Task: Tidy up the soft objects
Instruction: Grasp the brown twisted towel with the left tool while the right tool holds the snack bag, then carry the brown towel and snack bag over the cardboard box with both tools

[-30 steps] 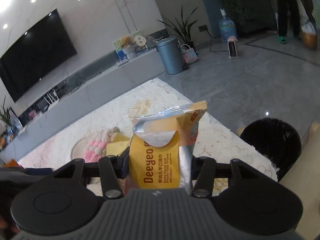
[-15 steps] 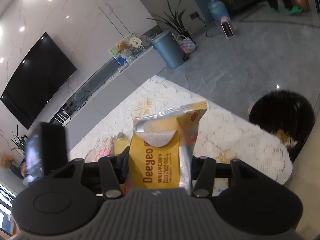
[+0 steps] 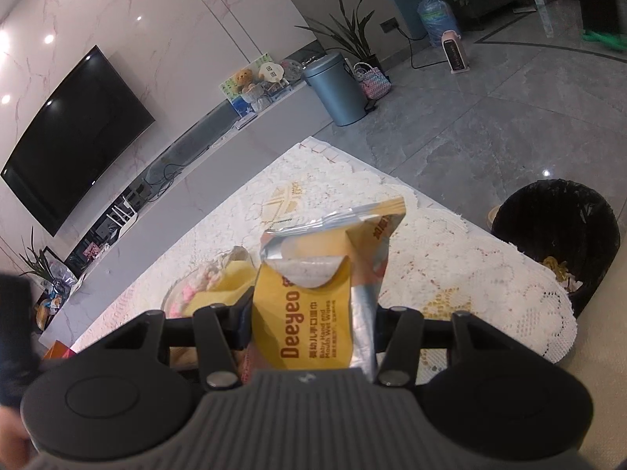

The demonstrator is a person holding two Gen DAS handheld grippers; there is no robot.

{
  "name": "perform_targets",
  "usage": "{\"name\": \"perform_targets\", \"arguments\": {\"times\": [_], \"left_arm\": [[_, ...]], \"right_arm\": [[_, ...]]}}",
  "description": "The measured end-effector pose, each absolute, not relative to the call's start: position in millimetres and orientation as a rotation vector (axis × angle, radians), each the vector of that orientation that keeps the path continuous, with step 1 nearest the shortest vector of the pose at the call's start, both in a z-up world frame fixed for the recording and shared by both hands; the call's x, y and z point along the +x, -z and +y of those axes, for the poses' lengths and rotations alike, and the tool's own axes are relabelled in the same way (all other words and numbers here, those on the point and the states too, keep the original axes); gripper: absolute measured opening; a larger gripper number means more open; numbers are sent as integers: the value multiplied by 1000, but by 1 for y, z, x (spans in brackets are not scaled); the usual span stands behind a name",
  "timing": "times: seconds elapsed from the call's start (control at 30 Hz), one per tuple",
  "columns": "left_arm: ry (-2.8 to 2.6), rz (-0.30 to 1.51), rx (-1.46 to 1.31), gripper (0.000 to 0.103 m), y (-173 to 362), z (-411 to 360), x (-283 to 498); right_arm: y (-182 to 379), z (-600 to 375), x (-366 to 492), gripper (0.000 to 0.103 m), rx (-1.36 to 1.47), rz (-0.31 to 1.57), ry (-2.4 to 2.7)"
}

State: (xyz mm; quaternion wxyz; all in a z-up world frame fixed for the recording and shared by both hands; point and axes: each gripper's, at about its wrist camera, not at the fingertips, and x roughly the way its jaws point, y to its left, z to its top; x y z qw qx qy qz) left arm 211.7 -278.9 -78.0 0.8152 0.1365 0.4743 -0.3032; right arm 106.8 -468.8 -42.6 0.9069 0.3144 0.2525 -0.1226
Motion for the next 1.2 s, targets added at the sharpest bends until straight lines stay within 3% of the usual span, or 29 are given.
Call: {"name": "perform_targets", "arguments": {"times": [0.33, 0.47, 0.63, 0.87, 1.2], "left_arm": [[508, 947, 212, 53, 43, -202, 198], [438, 773, 381, 53, 35, -202, 181], [436, 818, 340, 53, 41, -193, 185], [374, 688, 442, 53, 31, -192, 172], [359, 688, 262, 53, -20, -147, 184]], "right_arm": [[39, -453, 114, 52, 599, 545, 214], [38, -446, 117, 52, 572, 557, 207], [40, -442, 121, 52, 565, 576, 183], [39, -436, 124, 52, 541, 587, 178], [25, -426, 123, 52, 503, 571, 161]]}}
